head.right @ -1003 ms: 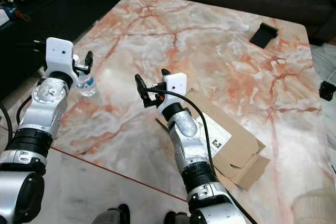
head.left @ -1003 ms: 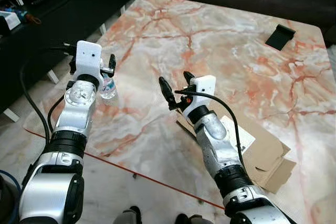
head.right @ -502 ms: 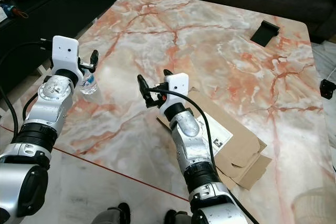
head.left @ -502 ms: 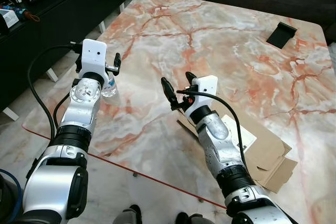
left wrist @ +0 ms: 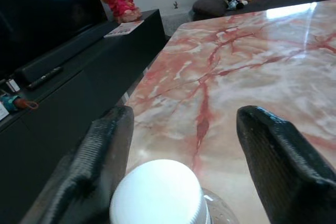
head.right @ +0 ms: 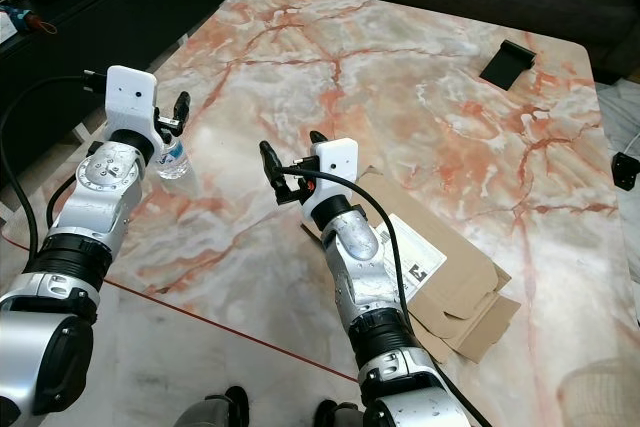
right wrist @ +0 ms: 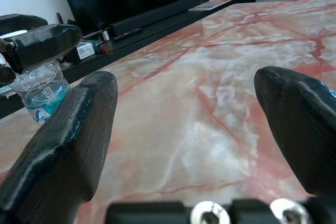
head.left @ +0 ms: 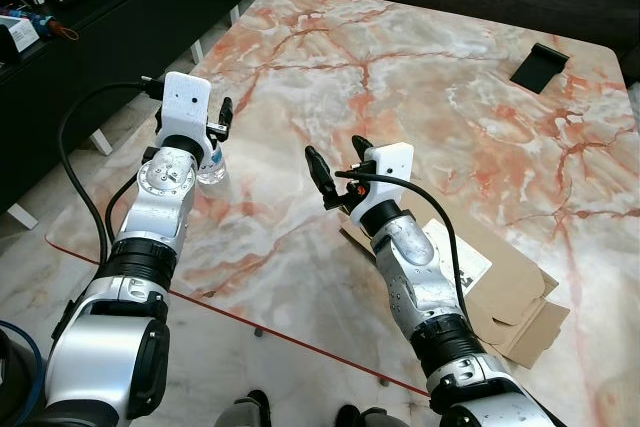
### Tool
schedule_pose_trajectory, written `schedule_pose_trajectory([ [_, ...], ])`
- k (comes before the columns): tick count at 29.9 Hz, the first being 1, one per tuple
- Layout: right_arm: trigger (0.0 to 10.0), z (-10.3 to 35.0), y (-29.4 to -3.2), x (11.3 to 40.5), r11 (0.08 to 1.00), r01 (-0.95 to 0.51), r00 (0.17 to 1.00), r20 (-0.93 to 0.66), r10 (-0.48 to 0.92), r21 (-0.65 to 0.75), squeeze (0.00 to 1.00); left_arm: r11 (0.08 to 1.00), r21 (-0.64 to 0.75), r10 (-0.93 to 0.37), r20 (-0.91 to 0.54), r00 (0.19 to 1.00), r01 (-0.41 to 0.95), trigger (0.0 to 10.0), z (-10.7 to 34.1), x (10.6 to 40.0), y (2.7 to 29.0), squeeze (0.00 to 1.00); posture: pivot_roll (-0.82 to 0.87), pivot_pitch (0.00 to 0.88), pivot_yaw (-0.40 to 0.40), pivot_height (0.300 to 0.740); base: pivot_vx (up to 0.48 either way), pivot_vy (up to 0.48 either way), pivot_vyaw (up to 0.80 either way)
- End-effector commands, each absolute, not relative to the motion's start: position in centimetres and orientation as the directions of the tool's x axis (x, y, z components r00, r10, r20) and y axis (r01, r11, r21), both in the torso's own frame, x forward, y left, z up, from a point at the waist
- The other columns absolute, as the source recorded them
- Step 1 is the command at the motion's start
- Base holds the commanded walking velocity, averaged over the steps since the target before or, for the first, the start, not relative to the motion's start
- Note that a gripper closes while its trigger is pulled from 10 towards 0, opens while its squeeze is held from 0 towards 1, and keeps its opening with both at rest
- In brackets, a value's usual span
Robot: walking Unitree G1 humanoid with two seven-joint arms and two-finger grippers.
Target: Picking trash to rubbish bin
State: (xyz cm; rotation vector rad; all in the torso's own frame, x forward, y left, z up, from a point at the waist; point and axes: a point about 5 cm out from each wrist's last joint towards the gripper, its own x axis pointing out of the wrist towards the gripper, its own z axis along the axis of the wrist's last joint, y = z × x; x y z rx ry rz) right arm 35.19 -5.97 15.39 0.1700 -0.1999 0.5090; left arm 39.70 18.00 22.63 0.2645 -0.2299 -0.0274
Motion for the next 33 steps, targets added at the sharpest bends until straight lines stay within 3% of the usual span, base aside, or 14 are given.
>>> schedule_pose_trajectory([
  [1, 10.0, 15.6, -5.9, 35.2, 0.858, -0.501, 0.852, 0.234, 0.468, 0.109, 0.00, 0.960, 0.279, -0.084, 0.244, 0.966, 0.013, 0.0, 23.3, 39.7, 17.6, 0.00, 0.09, 0.184, -0.051, 0.740, 0.000, 0.000, 0.00],
  [27, 10.0, 15.4, -5.6, 35.1, 0.858, -0.502, 0.853, 0.227, 0.470, 0.111, 0.00, 0.957, 0.290, -0.062, 0.140, 0.988, 0.020, 0.0, 20.3, 38.2, 18.5, 0.00, 0.09, 0.176, -0.034, 0.740, 0.000, 0.000, 0.00],
  [32, 10.0, 15.4, -5.5, 35.1, 0.857, -0.503, 0.852, 0.230, 0.470, 0.113, 0.00, 0.962, 0.271, -0.039, 0.186, 0.982, -0.014, 0.2, 20.8, 37.7, 18.8, 0.00, 0.10, 0.168, -0.029, 0.740, 0.000, 0.000, 0.00],
  [33, 10.0, 15.5, -5.5, 35.1, 0.857, -0.501, 0.853, 0.234, 0.467, 0.117, 0.00, 0.969, 0.243, -0.025, 0.245, 0.969, -0.037, 9.1, 21.5, 37.4, 18.9, 0.00, 0.10, 0.159, -0.025, 0.740, 0.000, 0.000, 0.00],
])
